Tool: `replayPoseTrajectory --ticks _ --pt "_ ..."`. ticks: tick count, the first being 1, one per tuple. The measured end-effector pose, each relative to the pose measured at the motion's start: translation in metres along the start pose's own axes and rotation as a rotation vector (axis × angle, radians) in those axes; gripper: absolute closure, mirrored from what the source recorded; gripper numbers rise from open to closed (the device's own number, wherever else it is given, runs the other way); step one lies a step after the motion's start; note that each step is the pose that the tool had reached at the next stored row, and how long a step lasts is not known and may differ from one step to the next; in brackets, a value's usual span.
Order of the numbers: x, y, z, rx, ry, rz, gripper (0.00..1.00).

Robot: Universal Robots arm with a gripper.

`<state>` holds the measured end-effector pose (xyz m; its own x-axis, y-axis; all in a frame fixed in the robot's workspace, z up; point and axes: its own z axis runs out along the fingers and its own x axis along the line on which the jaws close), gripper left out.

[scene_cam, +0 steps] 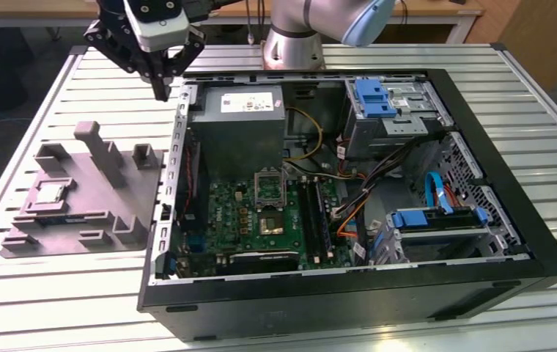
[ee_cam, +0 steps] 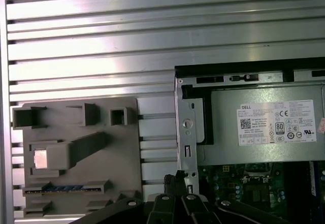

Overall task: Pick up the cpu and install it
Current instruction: 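Reach for the cpu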

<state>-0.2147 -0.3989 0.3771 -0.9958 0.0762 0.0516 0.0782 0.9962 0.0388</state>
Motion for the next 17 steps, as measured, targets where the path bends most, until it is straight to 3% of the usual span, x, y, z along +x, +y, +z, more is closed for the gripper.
replayPoseTrajectory --ticks 17 --pt "0.0053 -0.0004 0.0003 0.0000 0.0001 0.000 0.89"
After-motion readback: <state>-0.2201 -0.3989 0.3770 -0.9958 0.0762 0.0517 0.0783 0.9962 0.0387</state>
